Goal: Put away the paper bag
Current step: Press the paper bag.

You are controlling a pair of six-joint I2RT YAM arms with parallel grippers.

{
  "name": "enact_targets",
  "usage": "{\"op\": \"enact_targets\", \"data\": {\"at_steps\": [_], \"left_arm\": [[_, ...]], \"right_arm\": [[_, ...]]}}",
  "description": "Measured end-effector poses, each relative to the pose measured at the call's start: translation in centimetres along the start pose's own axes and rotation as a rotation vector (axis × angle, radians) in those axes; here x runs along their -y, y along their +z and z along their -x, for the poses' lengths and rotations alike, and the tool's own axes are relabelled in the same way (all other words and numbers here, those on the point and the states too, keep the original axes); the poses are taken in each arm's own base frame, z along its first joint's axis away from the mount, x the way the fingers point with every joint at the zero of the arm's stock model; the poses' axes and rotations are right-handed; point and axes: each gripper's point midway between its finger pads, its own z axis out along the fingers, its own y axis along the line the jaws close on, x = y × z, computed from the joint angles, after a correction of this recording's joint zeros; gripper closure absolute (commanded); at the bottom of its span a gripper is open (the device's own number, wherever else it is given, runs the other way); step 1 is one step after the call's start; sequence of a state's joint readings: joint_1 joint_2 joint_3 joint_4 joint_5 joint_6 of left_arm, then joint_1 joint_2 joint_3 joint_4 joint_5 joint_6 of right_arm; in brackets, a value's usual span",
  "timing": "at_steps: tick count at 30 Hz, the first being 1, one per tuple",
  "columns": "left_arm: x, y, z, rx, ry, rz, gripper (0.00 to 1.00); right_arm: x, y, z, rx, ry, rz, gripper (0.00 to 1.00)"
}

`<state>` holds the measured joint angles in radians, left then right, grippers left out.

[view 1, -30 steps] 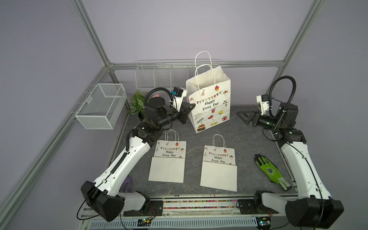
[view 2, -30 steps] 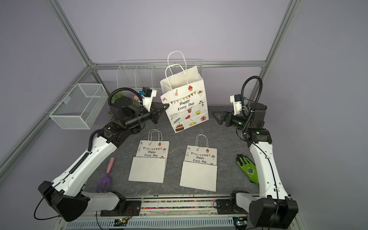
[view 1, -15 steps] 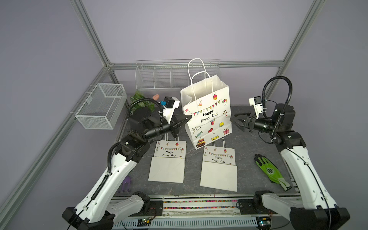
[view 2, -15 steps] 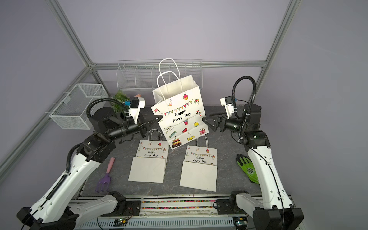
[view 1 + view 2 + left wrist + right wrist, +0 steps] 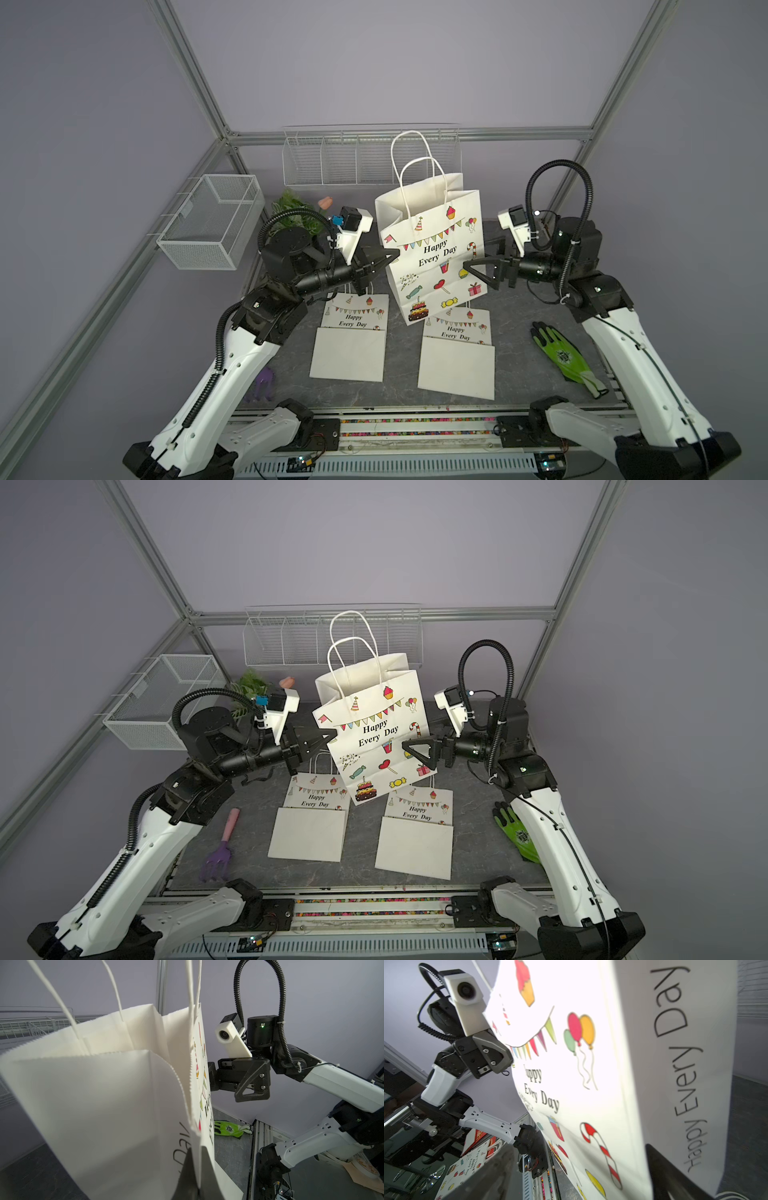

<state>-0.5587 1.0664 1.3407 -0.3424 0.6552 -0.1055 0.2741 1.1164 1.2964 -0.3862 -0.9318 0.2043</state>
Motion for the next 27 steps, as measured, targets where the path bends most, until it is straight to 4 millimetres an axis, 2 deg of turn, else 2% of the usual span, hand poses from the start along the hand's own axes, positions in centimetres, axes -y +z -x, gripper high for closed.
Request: {"op": "enact_targets", "data": {"at_steps": [4, 8, 15, 19, 27], "left_arm": [[-0.3, 0.0, 0.0, 0.002, -0.018, 0.005, 1.0], [-0.2, -0.2, 0.1, 0.003, -0.021, -0.011, 1.0], [0.9, -0.4, 0.4, -0.011, -0.018, -0.106, 1.0], [1.6, -0.5, -0.1, -0.035, -0.029, -0.147, 1.0], [2.4, -1.1, -0.4, -0.047, -0.024, -0.177, 1.0]], "right_arm": [[-1.6, 0.6, -0.2, -0.023, -0.031, 0.042, 0.16], [-2.2, 0.9, -0.5, -0.044, -0.049, 0.045, 0.24], [-1.8, 0.5, -0.9, -0.07, -0.072, -0.008, 0.24], [-1.8, 0.1, -0.8, -0.07, -0.088, -0.038, 0.25], [-3.4, -0.4, 0.1, -0.053, -0.104, 0.005, 0.47]]}}
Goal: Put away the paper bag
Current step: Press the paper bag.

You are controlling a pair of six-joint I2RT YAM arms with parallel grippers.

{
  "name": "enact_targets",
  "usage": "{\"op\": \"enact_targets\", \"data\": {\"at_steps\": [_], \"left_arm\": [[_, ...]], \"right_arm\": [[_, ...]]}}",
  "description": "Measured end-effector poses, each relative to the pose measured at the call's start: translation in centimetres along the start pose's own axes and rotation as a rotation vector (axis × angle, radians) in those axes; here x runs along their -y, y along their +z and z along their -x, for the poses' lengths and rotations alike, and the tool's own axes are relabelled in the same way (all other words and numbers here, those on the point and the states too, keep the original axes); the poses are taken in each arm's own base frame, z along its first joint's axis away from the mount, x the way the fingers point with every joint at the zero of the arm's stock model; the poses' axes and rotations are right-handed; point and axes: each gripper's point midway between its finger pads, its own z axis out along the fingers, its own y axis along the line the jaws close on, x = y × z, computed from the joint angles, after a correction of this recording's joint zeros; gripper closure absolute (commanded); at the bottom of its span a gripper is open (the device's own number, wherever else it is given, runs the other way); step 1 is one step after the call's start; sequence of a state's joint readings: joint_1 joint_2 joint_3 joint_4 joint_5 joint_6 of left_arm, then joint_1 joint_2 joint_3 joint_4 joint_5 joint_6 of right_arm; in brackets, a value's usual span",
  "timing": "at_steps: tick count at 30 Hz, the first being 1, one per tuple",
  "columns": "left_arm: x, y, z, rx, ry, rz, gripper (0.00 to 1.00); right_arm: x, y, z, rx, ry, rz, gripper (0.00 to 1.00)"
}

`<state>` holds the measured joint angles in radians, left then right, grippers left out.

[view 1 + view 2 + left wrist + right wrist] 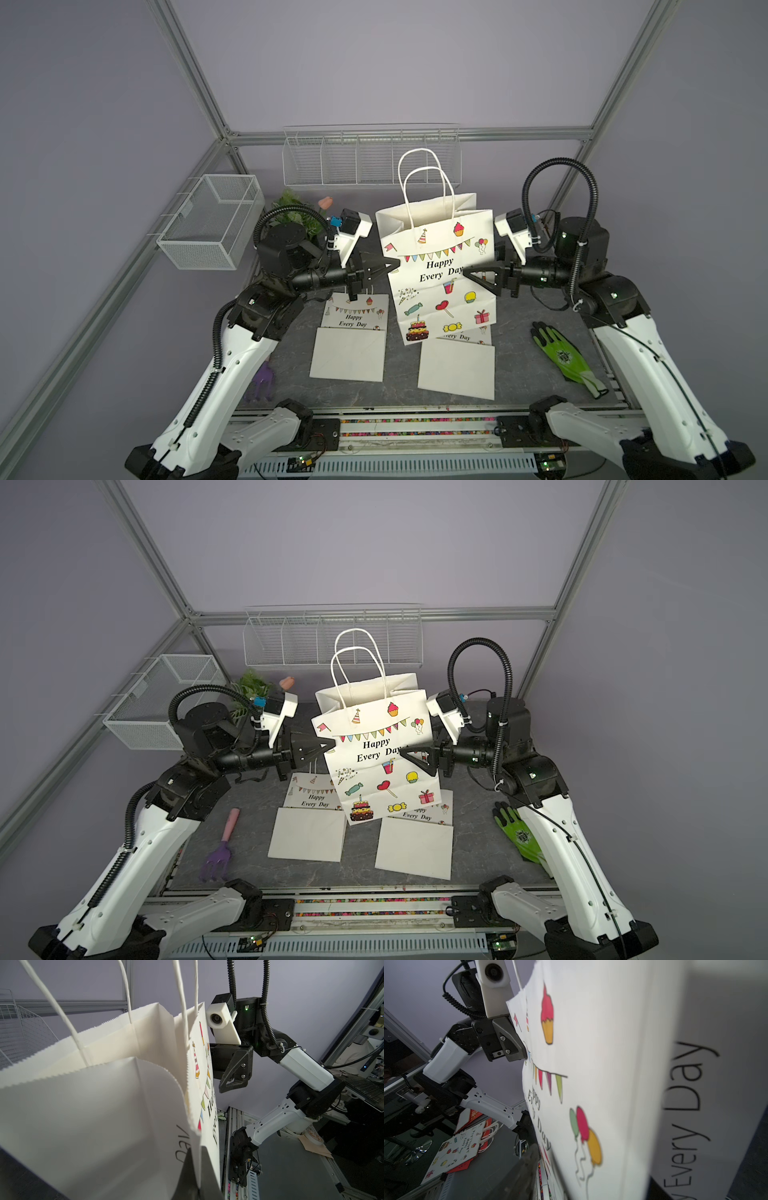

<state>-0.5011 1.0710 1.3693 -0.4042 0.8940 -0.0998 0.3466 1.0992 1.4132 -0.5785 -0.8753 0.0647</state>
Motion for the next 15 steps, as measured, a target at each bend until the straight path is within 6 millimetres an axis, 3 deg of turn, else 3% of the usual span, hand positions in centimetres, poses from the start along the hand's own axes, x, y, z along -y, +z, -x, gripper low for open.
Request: {"op": "enact_targets", "data": {"at_steps": [7, 15], "left_arm": [[-0.4, -0.5, 0.2, 0.006, 0.001, 0.01, 1.0], [-0.8, -0.8, 0.2, 0.009, -0.005, 0.02, 1.0]], "right_arm": [[-1.2, -0.3, -0.2, -0.01, 0.005, 0.041, 0.65], [-1.8, -0.7, -0.6, -0.02, 0.01, 0.043, 0.71]]}}
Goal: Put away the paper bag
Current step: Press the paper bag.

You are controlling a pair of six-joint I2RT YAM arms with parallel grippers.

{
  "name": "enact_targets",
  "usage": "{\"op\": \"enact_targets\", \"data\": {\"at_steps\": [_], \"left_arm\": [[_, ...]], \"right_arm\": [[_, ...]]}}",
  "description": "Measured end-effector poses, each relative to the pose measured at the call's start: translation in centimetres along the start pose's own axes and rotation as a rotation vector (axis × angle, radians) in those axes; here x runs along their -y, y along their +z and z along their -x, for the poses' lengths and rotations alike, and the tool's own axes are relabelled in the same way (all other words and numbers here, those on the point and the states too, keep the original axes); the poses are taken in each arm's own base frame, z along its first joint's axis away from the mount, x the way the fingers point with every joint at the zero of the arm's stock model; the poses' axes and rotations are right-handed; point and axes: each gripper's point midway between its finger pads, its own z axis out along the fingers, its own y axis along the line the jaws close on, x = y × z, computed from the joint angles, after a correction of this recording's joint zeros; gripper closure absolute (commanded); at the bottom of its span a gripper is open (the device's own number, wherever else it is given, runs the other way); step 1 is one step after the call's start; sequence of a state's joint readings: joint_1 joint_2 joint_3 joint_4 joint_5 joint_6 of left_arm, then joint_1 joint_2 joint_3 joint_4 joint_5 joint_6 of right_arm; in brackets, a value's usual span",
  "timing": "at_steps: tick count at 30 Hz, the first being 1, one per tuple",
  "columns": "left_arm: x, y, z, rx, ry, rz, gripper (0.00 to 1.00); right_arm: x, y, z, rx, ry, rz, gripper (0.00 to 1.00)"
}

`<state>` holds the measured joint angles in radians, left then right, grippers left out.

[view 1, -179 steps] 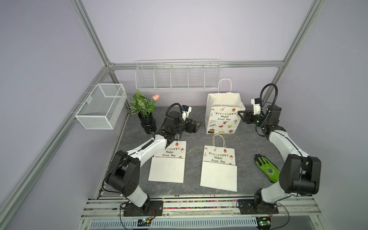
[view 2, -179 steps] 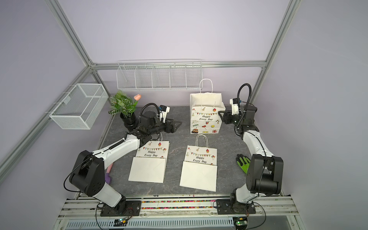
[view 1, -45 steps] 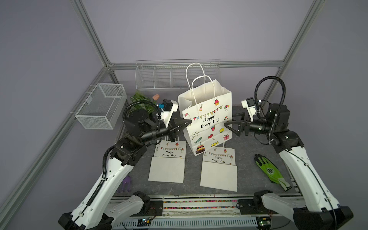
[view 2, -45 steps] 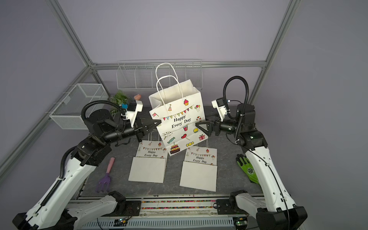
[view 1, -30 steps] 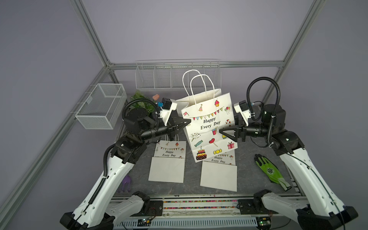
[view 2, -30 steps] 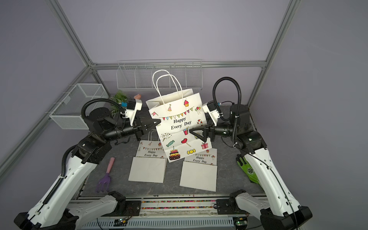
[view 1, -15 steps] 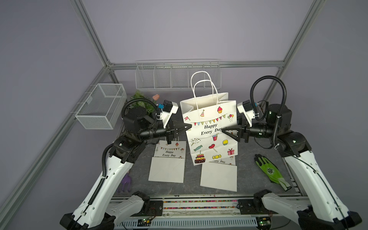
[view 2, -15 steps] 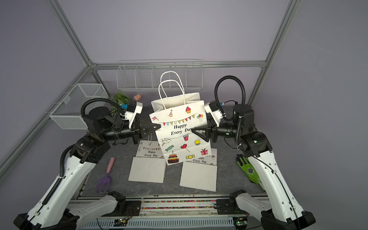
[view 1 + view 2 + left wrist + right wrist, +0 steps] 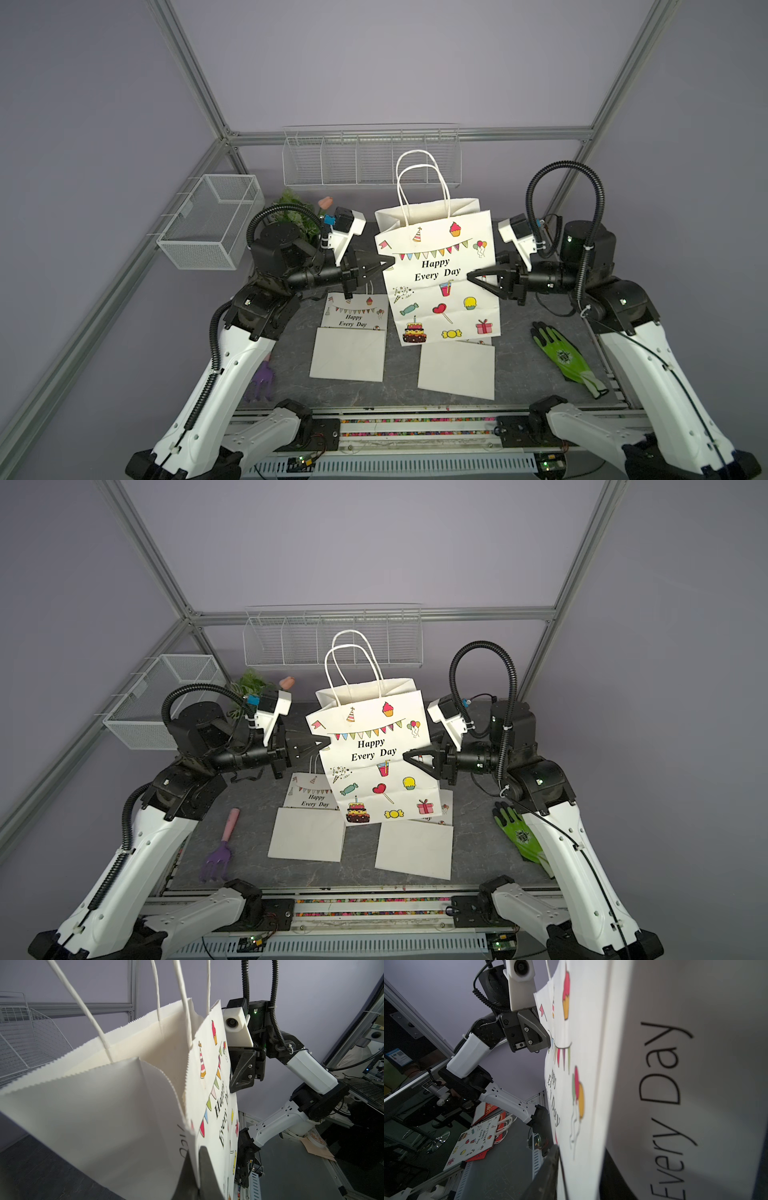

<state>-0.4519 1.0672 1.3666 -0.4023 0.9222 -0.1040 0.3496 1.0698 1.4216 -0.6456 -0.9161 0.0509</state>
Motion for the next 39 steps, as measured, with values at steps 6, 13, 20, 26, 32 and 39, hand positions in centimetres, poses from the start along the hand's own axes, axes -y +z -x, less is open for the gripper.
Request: {"op": "enact_targets", "data": {"at_steps": [6, 13, 20, 26, 32, 39], "left_arm": [[-0.3, -0.1, -0.2, -0.002, -0.006, 0.009, 1.0], [-0.7, 0.0, -0.3, -0.004, -0.011, 0.023, 0.93], [-2.3, -0.2, -0.4, 0.003, -0.037, 0.114, 0.02], [-3.6, -1.4, -0.3, 0.025, -0.062, 0.25, 0.02], [-2.4, -3.2, -0.5, 0.089, -0.097, 0.297, 0.02], [-3.8, -2.1, -2.5, 0.152, -0.239, 0.261, 0.02]], "right_arm": [[0.1, 0.0, -0.4, -0.013, 0.021, -0.002, 0.83], [0.5, 0.1, -0.4, -0.018, 0.033, -0.029, 0.93], [1.7, 0.0, -0.3, -0.01, 0.058, -0.105, 0.93], [1.9, -0.7, 0.5, 0.028, 0.062, -0.151, 0.93], [2.2, -1.9, 2.1, 0.098, 0.055, -0.154, 0.93], [1.0, -2.1, 3.3, 0.147, 0.058, -0.046, 0.93]]}}
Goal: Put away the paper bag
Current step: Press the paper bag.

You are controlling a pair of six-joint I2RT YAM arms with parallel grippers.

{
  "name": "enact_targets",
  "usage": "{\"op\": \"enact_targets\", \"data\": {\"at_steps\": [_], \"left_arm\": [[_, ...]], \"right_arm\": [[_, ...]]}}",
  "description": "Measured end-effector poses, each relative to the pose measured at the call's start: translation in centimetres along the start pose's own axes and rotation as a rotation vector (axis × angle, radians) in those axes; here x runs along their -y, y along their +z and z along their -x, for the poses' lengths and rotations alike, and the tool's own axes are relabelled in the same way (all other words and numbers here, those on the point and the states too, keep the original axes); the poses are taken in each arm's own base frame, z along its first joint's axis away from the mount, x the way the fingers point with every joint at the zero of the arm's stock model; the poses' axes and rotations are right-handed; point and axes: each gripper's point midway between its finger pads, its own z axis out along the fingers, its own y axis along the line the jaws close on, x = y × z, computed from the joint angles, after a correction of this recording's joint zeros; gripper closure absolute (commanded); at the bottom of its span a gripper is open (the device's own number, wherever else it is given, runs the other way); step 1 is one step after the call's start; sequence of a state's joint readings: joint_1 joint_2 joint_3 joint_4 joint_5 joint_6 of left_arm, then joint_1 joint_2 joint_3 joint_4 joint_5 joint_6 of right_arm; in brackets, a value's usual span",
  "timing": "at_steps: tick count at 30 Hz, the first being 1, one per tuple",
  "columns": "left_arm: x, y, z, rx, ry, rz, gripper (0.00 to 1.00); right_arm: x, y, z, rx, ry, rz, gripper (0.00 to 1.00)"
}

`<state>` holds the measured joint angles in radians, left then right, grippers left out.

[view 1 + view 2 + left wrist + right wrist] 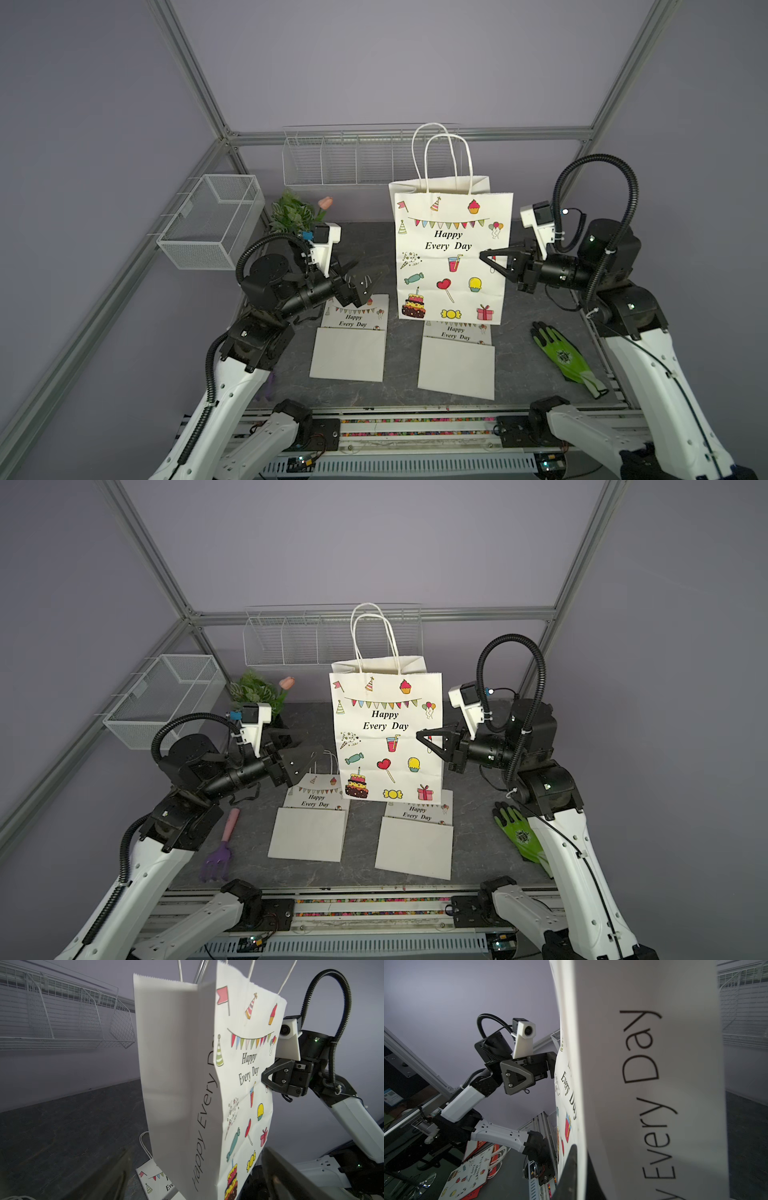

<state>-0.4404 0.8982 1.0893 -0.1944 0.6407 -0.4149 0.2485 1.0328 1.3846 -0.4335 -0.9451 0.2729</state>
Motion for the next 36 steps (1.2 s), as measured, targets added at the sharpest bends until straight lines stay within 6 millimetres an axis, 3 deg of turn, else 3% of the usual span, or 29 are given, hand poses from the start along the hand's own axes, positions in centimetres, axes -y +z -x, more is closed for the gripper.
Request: {"op": "enact_targets", "data": {"at_steps": [6, 10, 13, 16, 21, 29, 36], "left_arm": [[-0.6, 2.3, 0.6, 0.039, -0.13, -0.091, 0.02], [1.6, 2.1, 2.4, 0.097, -0.137, -0.189, 0.01], [3.4, 1.7, 2.8, 0.107, -0.129, -0.258, 0.08], [4.5, 1.3, 3.0, 0.111, -0.12, -0.289, 0.1], [5.3, -0.2, 2.8, 0.092, -0.062, -0.25, 0.06], [7.4, -4.5, 3.5, 0.113, 0.08, -0.139, 0.06], [6.9, -4.9, 3.0, 0.09, 0.079, -0.095, 0.02]], "right_arm": [[-2.0, -0.1, 0.2, -0.005, -0.009, 0.11, 0.93], [-2.7, -0.1, 0.2, -0.016, -0.002, 0.156, 0.93], [-2.9, -0.1, 0.3, -0.021, 0.006, 0.185, 0.93], [-3.1, 0.0, 0.3, -0.022, 0.014, 0.206, 0.93], [-3.4, -0.1, 0.5, -0.021, 0.015, 0.222, 0.93], [-3.6, -0.2, 0.6, -0.022, 0.023, 0.232, 0.93], [-3.8, -0.2, 0.7, -0.023, 0.031, 0.24, 0.93]]}}
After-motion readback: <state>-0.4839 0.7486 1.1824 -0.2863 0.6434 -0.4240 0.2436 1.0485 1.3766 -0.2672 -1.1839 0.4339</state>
